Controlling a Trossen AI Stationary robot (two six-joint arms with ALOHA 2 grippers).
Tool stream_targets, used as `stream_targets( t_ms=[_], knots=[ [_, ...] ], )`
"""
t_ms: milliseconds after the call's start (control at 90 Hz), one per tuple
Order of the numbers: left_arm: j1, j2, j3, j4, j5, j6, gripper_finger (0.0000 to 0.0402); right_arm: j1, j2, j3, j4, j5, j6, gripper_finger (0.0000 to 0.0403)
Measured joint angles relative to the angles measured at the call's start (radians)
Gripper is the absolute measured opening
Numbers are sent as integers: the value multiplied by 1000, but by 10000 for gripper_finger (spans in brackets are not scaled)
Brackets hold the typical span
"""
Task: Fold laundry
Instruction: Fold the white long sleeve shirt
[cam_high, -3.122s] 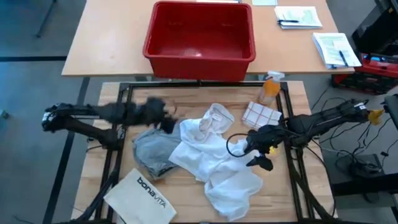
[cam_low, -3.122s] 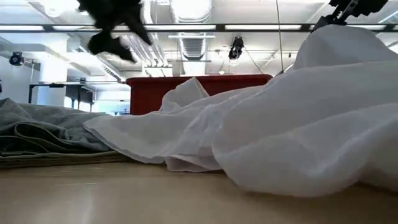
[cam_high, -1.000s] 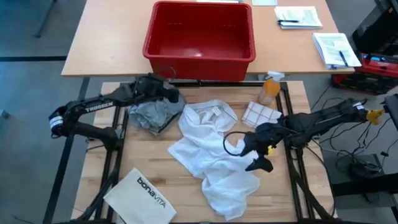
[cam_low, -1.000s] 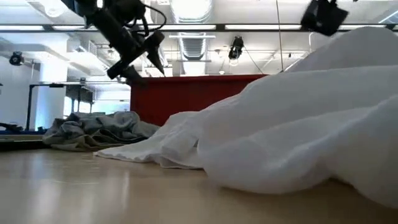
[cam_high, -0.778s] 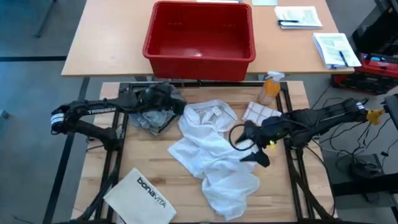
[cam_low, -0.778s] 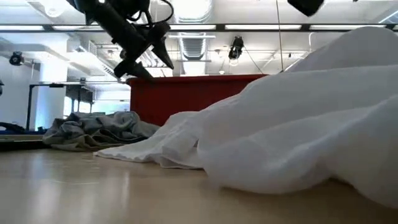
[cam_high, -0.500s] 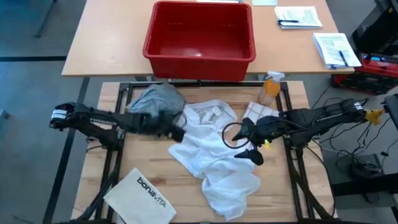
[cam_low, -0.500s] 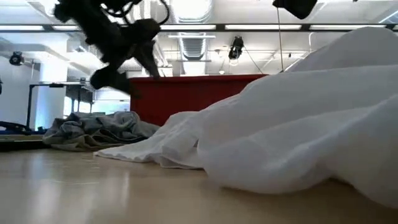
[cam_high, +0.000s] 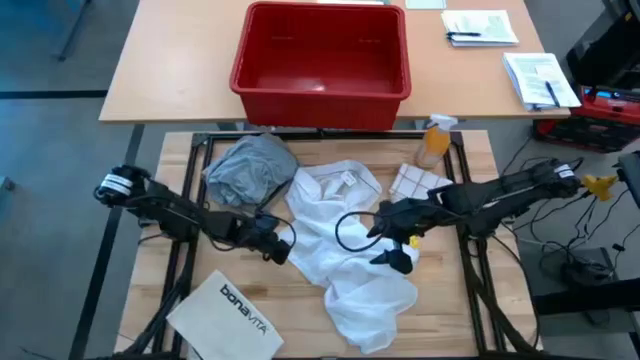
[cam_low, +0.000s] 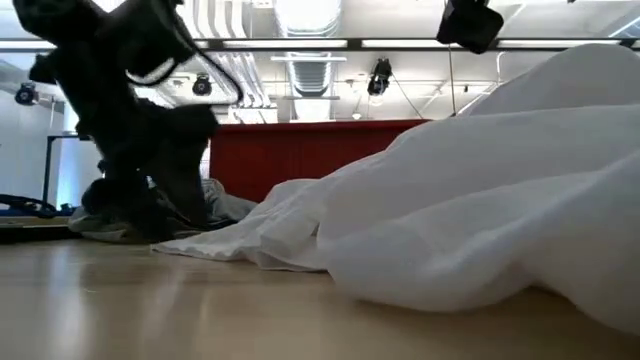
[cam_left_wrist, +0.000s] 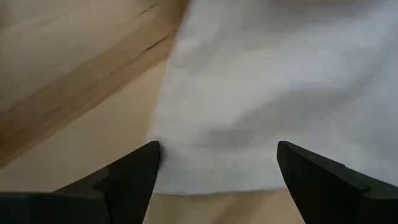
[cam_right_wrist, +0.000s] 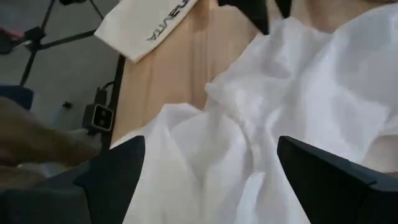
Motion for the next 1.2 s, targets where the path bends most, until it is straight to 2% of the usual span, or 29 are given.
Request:
stream_targets(
  t_ms=[167,244,344,467,522,756,1056,1200],
  knots=[
    [11,80,28,14,43,-33,307,2,3,0,1,-31,12,352],
    [12,92,52,-5,57,-31,284,2,2,0,0,-30,10,352],
    [10,93,98,-81,66,-34,201,2,0,0,0,-30,2,352],
    [11,95,133,-180,64,-7,51,2,-2,0,0,-30,-17,352],
    [10,93,144,-220,72,0,19,2,-2,0,-1,-30,-29,352],
    [-7,25,195,-554,211,86,2,2,-7,0,-37,-28,-60,352],
    [-56,-207,274,-949,252,58,0,2,-12,0,-96,-18,-73,352],
    [-55,-297,248,-1015,374,27,0,1,-12,0,-96,-18,-91,352]
  ],
)
